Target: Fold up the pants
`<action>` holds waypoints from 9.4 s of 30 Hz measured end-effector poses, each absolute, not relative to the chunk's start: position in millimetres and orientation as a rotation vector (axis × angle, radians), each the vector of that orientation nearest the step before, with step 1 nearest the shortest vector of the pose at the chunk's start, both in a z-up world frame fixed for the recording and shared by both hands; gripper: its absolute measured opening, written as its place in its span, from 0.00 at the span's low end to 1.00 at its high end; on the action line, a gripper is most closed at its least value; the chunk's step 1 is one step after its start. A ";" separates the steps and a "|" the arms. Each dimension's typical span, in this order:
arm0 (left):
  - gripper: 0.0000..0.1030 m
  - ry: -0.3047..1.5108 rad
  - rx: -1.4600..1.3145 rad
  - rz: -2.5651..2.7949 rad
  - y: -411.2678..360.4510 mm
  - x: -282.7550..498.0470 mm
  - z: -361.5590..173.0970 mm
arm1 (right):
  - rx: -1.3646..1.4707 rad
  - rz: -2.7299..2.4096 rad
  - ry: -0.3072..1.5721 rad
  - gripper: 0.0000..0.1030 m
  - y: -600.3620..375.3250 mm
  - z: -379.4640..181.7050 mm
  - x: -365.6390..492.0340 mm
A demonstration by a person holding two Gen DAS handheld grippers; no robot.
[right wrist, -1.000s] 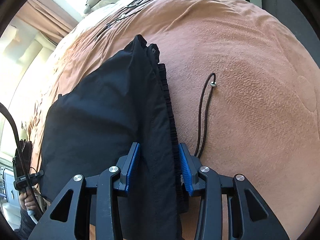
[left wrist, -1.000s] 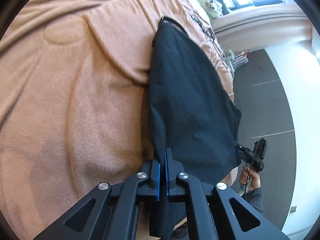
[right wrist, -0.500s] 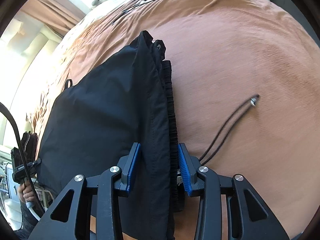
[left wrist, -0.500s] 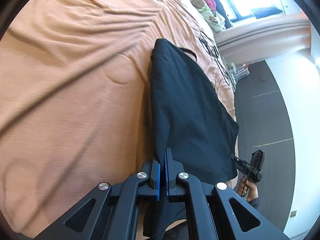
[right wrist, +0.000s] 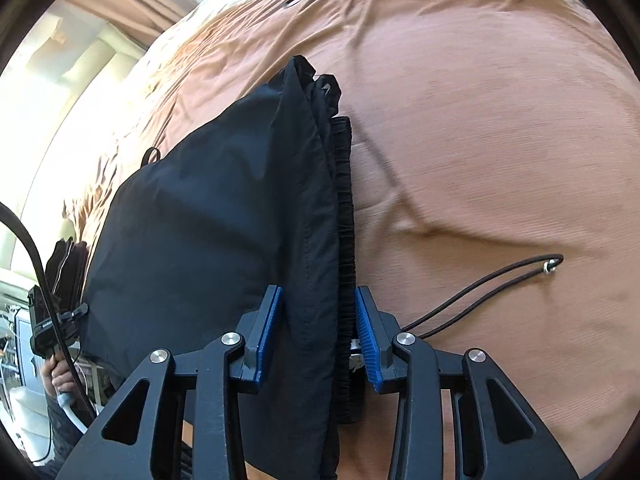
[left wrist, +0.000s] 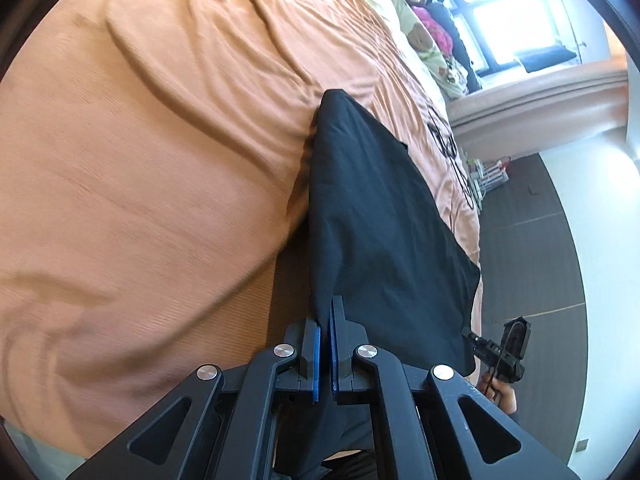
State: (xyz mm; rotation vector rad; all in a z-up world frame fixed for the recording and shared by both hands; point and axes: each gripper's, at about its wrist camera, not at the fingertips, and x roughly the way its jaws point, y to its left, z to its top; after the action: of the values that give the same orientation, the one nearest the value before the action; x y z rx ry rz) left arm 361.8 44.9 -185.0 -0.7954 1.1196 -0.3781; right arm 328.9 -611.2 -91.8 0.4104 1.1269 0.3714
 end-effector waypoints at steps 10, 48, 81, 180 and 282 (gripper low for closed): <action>0.03 1.098 -0.814 -0.336 95.9 357.7 -186.2 | 0.369 0.414 1.148 0.33 -564.5 -99.9 336.6; 0.33 0.977 -1.129 -0.225 115.4 262.3 -233.4 | 0.100 0.477 0.973 0.27 -423.8 -18.6 262.3; 0.05 0.898 -1.216 -0.240 113.6 247.8 -218.0 | 0.082 0.462 1.141 0.12 -316.5 -95.9 310.6; 0.07 0.938 -0.742 -0.825 -155.5 377.4 -86.3 | 0.607 0.353 0.858 0.12 -569.0 -45.9 221.9; 0.53 1.297 -0.447 -0.631 -144.4 392.2 -208.0 | 0.702 0.310 0.928 0.00 -626.6 -83.9 181.9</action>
State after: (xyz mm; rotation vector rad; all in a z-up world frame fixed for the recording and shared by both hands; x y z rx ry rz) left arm 392.2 -144.4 -208.0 -0.4471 1.2972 -0.6313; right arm 181.9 -626.6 -83.9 0.7022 0.9276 0.3100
